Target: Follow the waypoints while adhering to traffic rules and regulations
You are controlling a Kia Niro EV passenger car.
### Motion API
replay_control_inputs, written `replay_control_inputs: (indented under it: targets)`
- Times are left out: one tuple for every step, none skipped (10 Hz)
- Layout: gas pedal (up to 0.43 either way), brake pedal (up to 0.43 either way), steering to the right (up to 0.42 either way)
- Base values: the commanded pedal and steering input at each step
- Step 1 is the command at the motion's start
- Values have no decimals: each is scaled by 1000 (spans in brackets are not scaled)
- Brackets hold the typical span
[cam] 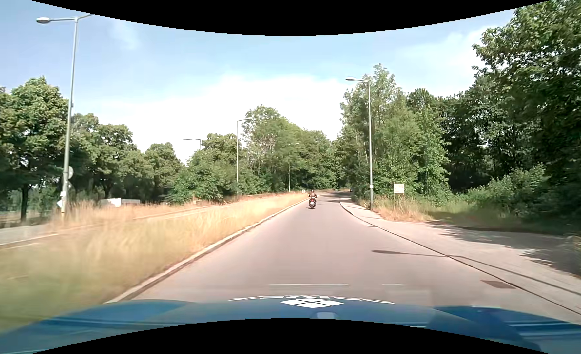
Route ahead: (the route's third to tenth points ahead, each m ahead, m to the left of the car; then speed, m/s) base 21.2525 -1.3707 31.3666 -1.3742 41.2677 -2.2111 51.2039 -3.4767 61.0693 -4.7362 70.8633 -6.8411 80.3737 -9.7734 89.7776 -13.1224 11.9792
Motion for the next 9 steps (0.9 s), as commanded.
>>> replay_control_inputs:
  targets:
    - [28,0,15]
    - [28,0,15]
    - [28,0,15]
    - [28,0,15]
    - [28,0,14]
    - [39,0,13]
    - [59,0,13]
    - [59,0,13]
    - [59,0,13]
